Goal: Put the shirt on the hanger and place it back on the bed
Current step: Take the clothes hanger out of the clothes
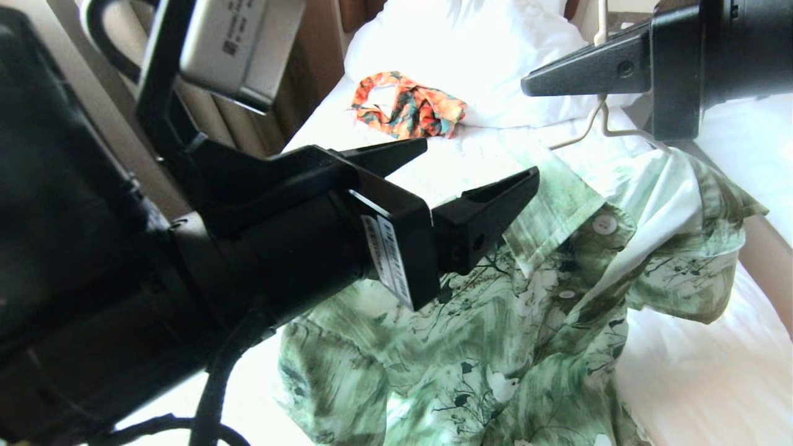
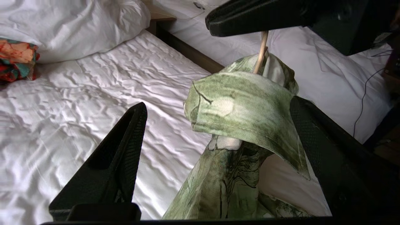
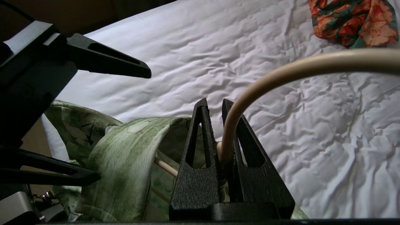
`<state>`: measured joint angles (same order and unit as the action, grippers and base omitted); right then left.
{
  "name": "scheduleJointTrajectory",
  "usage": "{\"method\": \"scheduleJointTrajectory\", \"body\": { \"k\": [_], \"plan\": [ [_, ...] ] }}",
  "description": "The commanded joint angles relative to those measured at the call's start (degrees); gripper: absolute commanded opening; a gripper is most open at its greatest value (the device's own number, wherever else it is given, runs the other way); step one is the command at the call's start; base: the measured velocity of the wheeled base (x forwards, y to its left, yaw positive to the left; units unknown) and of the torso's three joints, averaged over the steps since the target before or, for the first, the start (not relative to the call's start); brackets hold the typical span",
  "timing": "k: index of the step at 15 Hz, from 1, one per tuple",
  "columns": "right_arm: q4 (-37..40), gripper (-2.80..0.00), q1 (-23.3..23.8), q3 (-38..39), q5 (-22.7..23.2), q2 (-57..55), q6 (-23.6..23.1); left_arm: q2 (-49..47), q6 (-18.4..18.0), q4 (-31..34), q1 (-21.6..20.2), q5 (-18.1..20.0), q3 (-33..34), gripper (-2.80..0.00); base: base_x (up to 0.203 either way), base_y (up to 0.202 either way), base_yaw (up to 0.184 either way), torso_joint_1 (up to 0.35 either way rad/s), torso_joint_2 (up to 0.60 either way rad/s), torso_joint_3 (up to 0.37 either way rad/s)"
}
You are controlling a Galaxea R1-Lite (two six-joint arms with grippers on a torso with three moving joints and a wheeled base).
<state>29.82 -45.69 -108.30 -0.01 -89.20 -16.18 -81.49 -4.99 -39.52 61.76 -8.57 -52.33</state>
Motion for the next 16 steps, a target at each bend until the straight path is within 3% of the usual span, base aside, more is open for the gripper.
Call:
{"method": "scheduleJointTrajectory", "body": {
  "k": [1, 6, 7, 10, 16],
  "plan": [
    [0.2, -2.80, 0.0, -0.1, 0.0, -0.4, -0.2, 2.6, 0.0, 0.5, -0.2, 0.0, 0.5, 0.00, 0.000, 0.000, 0.000, 0.000, 0.00, 0.000],
    [0.2, -2.80, 0.1, -0.2, -0.1, -0.3, -0.1, 7.1, 0.1, 3.0, -3.0, 0.0, 3.5, 0.00, 0.000, 0.000, 0.000, 0.000, 0.00, 0.000],
    [0.2, -2.80, 0.2, -0.2, -0.1, -0.2, -0.2, 8.0, 0.1, 3.0, -3.8, 0.0, 4.7, -2.80, 0.000, 0.000, 0.000, 0.000, 0.00, 0.000],
    [-0.9, -2.80, 0.3, -0.5, 0.0, -0.4, -0.3, 12.4, 0.1, 5.5, -5.4, -1.3, 7.5, -2.80, 0.000, 0.000, 0.000, 0.000, 0.00, 0.000],
    [-4.9, -2.80, 0.7, -0.3, -0.1, 0.3, -0.3, 25.7, 0.9, 16.6, -17.7, -2.5, 12.4, -2.80, 0.000, 0.000, 0.000, 0.000, 0.00, 0.000]
  ]
}}
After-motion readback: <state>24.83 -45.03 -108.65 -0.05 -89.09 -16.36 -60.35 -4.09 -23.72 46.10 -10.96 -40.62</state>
